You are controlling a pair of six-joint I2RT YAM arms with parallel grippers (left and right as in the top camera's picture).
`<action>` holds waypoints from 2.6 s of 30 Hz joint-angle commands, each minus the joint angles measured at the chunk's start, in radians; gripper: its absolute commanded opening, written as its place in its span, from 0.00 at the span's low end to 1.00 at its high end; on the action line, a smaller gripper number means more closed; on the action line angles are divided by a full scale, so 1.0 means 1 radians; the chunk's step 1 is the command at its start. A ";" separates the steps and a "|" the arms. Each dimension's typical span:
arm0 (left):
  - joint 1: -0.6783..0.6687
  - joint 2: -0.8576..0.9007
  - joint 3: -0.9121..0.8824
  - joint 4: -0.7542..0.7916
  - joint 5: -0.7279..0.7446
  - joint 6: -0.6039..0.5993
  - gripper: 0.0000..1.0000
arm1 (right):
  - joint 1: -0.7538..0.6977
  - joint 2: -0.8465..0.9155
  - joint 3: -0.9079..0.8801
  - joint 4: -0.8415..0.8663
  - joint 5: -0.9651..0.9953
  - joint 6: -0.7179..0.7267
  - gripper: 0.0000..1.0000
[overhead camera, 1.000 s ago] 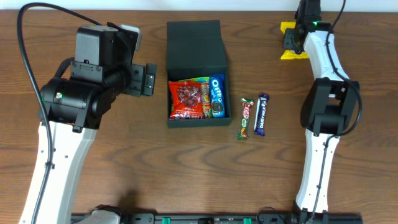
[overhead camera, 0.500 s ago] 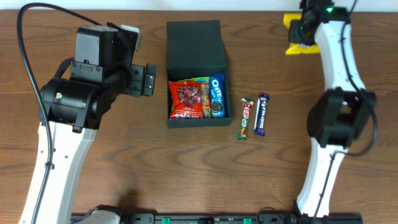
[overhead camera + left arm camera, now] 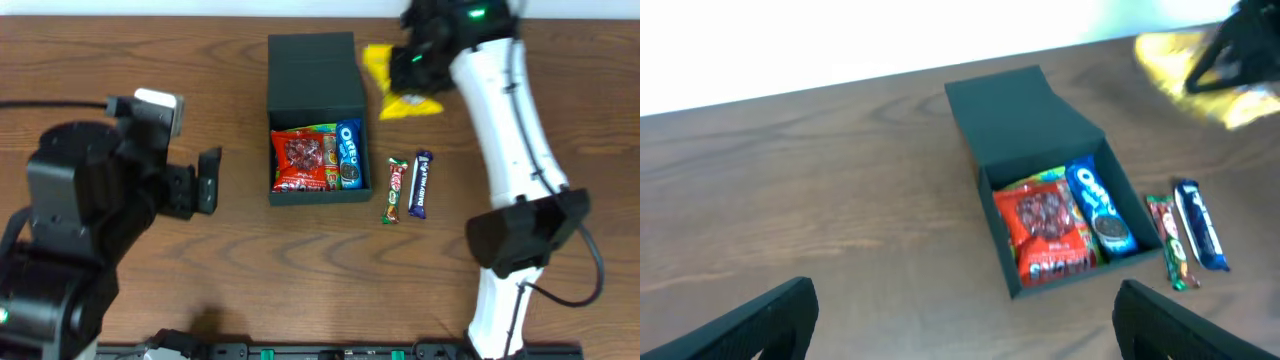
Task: Pack container
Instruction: 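Carry the Hacks bag leftward and lower it into the box, then push the Hacks bag down into the box's left side, release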
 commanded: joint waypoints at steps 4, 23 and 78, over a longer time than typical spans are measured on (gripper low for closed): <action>0.002 -0.003 0.014 -0.032 -0.001 -0.007 0.95 | 0.090 -0.116 -0.018 -0.132 0.158 0.020 0.02; 0.002 -0.003 0.014 -0.034 -0.001 0.014 0.95 | 0.276 -0.616 -0.986 0.596 0.143 0.417 0.01; 0.002 -0.003 0.014 -0.042 -0.001 -0.011 0.95 | 0.433 -0.195 -0.969 1.049 0.133 0.282 0.01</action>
